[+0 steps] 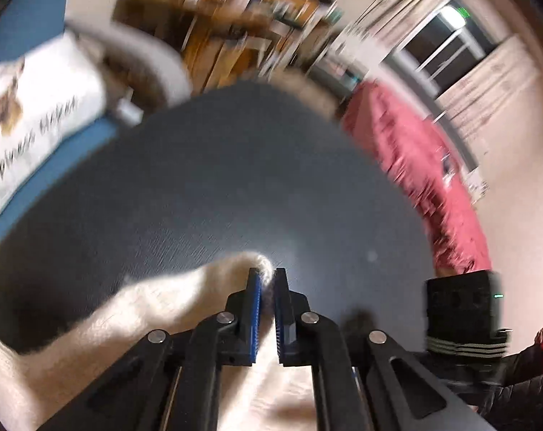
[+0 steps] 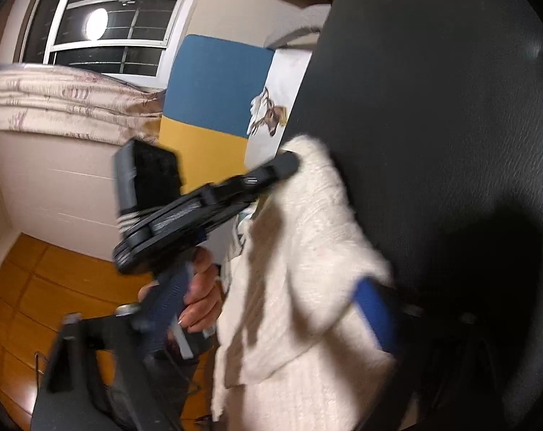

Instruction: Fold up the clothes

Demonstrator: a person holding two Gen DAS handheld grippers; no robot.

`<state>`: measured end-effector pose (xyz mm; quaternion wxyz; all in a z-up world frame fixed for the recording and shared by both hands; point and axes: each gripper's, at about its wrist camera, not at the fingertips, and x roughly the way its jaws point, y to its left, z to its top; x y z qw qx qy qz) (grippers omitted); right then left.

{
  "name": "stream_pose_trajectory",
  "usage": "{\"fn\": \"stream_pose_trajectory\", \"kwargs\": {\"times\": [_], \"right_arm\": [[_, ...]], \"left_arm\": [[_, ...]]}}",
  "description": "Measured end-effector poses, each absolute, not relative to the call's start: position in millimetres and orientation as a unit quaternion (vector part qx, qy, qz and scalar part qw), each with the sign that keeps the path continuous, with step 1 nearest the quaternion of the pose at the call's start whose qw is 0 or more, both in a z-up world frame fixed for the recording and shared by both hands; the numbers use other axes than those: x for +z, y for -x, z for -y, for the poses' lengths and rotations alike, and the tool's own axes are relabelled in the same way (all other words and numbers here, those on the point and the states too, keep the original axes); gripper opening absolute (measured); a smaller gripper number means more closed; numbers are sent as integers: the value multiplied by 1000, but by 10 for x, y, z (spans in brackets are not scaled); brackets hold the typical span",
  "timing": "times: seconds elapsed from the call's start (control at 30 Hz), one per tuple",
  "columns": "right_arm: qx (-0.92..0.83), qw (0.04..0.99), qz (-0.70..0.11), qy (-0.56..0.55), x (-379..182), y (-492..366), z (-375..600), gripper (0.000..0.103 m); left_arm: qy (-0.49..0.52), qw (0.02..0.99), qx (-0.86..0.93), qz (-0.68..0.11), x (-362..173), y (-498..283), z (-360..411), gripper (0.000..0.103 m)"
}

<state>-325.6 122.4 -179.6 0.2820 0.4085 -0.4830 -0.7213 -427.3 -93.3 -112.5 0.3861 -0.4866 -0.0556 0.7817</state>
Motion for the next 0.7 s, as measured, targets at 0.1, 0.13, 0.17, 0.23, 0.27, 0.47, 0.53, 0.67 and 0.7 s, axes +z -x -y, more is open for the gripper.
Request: {"fn": "stream_pose_trajectory", "kwargs": {"times": [0.1, 0.13, 0.17, 0.23, 0.27, 0.47, 0.53, 0.67, 0.7], "right_arm": [[-737, 281, 470, -397, -1753, 3204, -1279, 39], [-744, 276, 459, -399, -1742, 3196, -1283, 39], [-752, 271, 447, -402, -1730, 3189, -1288, 39], [-761, 264, 425, -414, -1723, 3182, -1253, 39], [-765, 261, 413, -420, -1721, 3179, -1231, 39], [-786, 250, 339, -453, -1668, 3180, -1089, 39], [-779, 254, 330, -469, -1684, 3177, -1102, 39], [-712, 318, 430, -456, -1698, 3115, -1353, 46], [-682, 335, 472, -447, -1725, 3108, -1422, 65]], "left_arm": [[436, 395, 806, 57, -997, 4180, 977, 5], [441, 394, 805, 57, -1047, 4198, 956, 5], [449, 385, 805, 44, -1121, 4210, 927, 5], [468, 362, 806, 12, -1283, 4231, 866, 5], [476, 344, 809, 3, -1360, 4253, 839, 5], [494, 302, 815, -1, -1491, 4288, 670, 12], [499, 300, 813, 2, -1452, 4254, 636, 12], [490, 272, 825, 71, -1303, 4135, 989, 17], [488, 266, 827, 83, -1284, 4062, 1080, 17]]}}
